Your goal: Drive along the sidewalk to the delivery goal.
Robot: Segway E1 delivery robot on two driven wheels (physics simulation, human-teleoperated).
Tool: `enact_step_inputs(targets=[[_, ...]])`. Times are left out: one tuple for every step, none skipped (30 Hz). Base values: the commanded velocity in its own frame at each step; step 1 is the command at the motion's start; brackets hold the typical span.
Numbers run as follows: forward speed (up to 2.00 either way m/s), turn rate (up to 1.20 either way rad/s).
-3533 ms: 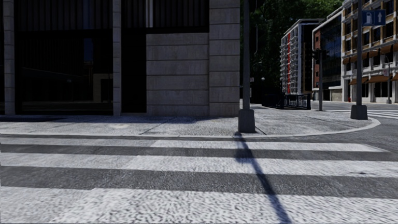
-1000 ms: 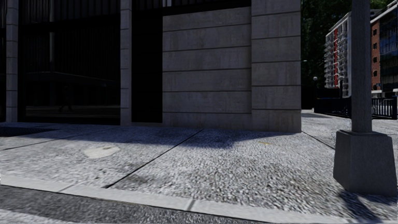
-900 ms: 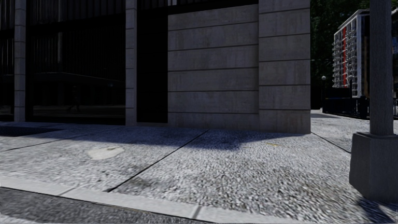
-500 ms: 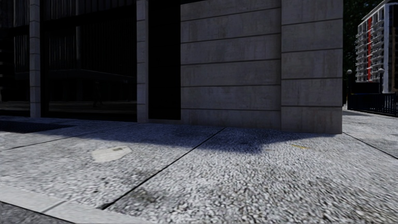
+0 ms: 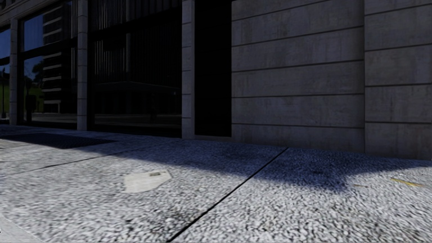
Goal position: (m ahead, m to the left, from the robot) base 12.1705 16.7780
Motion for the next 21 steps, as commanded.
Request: enact_step_inputs(targets=[[1.01, 0.46], [1.01, 0.46], [1.01, 0.46], [1.01, 0.46], [1.01, 0.46], [1.01, 0.46], [1.01, 0.46], [1.01, 0.46], [1.01, 0.46], [1.01, 0.46], [1.01, 0.46], [1.01, 0.46], [1.01, 0.46], [1.01, 0.46], [1.01, 0.46], [1.01, 0.46], [1.01, 0.46], [1.01, 0.46], [1.01, 0.46], [1.01, 0.46], [1.01, 0.46]])
